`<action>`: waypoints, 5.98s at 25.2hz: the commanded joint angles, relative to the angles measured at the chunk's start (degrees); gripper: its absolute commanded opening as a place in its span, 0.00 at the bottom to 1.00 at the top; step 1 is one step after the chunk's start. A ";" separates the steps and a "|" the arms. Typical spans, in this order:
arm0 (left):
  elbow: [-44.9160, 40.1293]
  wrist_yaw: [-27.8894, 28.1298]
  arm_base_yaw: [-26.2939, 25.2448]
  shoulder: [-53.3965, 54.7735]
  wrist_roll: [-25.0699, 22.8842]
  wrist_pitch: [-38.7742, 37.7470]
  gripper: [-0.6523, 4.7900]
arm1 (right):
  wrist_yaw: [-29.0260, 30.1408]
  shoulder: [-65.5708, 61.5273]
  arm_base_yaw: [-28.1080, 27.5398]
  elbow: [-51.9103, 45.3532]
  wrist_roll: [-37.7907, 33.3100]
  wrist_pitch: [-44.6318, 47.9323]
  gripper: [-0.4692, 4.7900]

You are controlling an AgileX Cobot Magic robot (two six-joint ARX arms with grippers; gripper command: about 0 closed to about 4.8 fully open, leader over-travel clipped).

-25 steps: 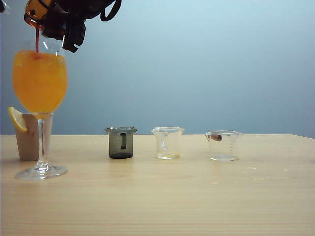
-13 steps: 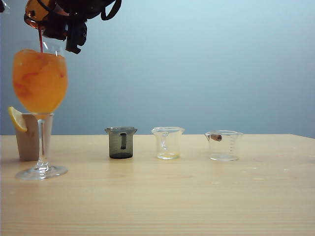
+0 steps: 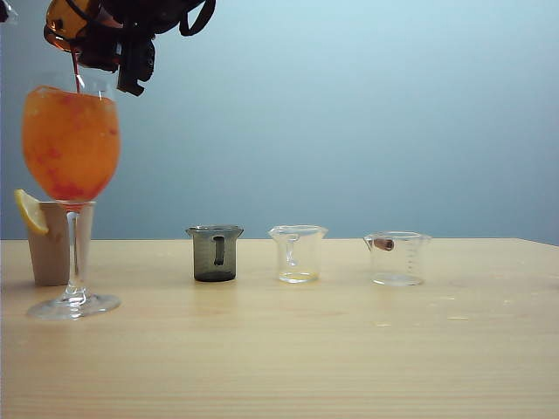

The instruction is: Pick up the fourth measuring cup from the left, pour the grenadine inside into the goblet, and finally put the measuring cup back in its original place.

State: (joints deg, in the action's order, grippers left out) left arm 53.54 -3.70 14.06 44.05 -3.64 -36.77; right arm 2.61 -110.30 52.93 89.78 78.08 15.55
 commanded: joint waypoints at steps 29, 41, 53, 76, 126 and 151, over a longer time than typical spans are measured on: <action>0.20 -0.15 0.04 -0.11 -0.26 0.48 0.11 | -1.42 0.37 0.46 0.46 4.92 1.42 0.57; 0.20 -0.17 0.04 -0.11 -0.26 0.48 0.11 | -1.60 0.37 0.46 0.46 9.42 1.46 0.57; 0.20 -0.15 0.04 -0.11 -0.26 0.48 0.11 | -1.60 0.37 0.44 0.46 13.79 1.92 0.57; 0.20 -0.17 0.04 -0.11 -0.26 0.48 0.11 | -4.37 0.37 1.14 0.46 22.86 2.82 0.57; 0.20 -0.17 0.04 -0.11 -0.26 0.48 0.11 | -8.24 0.66 4.35 0.46 30.21 7.37 0.56; 0.20 -0.17 0.04 -0.11 -0.26 0.48 0.11 | -8.52 0.66 4.17 0.46 23.89 5.53 0.41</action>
State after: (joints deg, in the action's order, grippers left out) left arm 53.56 -3.51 14.04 44.03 -3.64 -37.01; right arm -5.13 -110.17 56.88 89.78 104.81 19.53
